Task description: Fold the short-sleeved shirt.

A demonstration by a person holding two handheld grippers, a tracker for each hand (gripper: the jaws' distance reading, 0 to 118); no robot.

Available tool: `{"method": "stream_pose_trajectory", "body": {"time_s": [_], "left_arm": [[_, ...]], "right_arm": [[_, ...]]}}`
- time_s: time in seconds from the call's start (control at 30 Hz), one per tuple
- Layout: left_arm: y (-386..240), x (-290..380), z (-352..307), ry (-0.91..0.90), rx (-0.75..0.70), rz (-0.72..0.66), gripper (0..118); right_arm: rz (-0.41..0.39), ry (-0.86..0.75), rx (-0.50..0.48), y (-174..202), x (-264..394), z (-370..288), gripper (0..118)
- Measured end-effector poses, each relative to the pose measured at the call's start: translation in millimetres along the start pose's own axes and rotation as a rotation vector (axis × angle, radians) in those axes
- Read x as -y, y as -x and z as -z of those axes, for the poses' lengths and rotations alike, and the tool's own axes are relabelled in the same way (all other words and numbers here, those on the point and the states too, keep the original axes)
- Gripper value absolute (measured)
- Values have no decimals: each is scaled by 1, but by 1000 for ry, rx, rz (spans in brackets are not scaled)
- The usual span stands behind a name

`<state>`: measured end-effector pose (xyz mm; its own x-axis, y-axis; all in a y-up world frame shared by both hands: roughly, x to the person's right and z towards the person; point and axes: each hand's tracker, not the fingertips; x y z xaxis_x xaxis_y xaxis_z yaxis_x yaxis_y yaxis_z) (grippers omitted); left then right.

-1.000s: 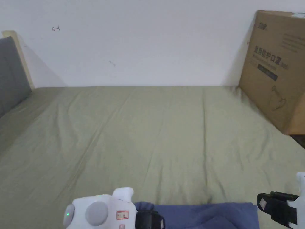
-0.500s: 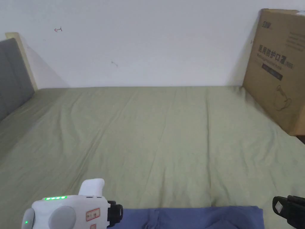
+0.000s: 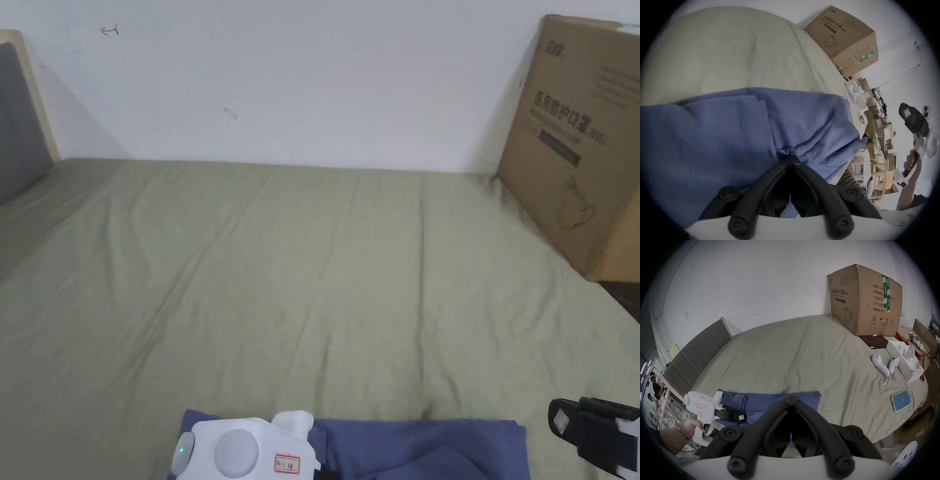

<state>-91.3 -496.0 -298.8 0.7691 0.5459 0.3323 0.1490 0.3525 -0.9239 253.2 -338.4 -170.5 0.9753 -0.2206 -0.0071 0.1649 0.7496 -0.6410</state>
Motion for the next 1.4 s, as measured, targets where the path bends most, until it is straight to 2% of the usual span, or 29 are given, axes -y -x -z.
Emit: {"method": "stream_pose_trajectory", "body": {"time_s": [0.03,0.13,0.27,0.3,0.33,0.4,0.43,0.47,0.63,0.8,0.9,0.97,1.0,1.03,1.07,1.1,1.13,1.17,1.27,1.4], "left_arm": [[3,1,-6,-12,16,0,1],[28,6,-39,-88,130,-111,1],[92,21,-111,-270,248,-253,2],[109,26,-125,-298,271,-278,7],[126,31,-139,-315,280,-309,19],[158,40,-160,-340,245,-362,84],[172,44,-165,-336,242,-367,108],[186,48,-167,-331,244,-381,118],[209,62,-137,-296,435,-539,118],[194,41,-81,-259,716,-573,118],[187,25,-53,-188,764,-520,117],[186,20,-51,-185,729,-487,106],[189,21,-52,-192,732,-498,106],[200,24,-54,-208,689,-509,83],[207,28,-54,-205,574,-519,18],[211,31,-51,-166,414,-505,8],[218,40,-48,-152,367,-475,8],[207,36,-56,-226,541,-482,8],[192,27,-61,-178,394,-448,8],[157,17,-106,-176,185,-331,9]], "right_arm": [[-1,-3,2,-1,0,0,0],[-2,-15,4,-4,0,2,0],[-2,-41,36,-4,0,13,0],[7,-43,36,-4,0,17,0],[25,-39,26,-5,0,20,0],[54,-25,3,-5,1,27,0],[58,-20,-2,-3,2,29,0],[56,-15,-4,-1,3,31,0],[23,16,-7,9,6,32,0],[-7,37,12,18,4,27,0],[-7,42,16,20,3,26,0],[1,43,11,20,2,25,0],[3,44,9,20,2,24,0],[6,45,7,20,2,24,0],[7,46,6,20,3,24,0],[7,48,5,20,3,24,0],[8,53,3,20,4,26,0],[8,60,3,19,5,28,0],[15,74,4,17,6,29,0],[-8,64,-4,17,2,25,0]]}}
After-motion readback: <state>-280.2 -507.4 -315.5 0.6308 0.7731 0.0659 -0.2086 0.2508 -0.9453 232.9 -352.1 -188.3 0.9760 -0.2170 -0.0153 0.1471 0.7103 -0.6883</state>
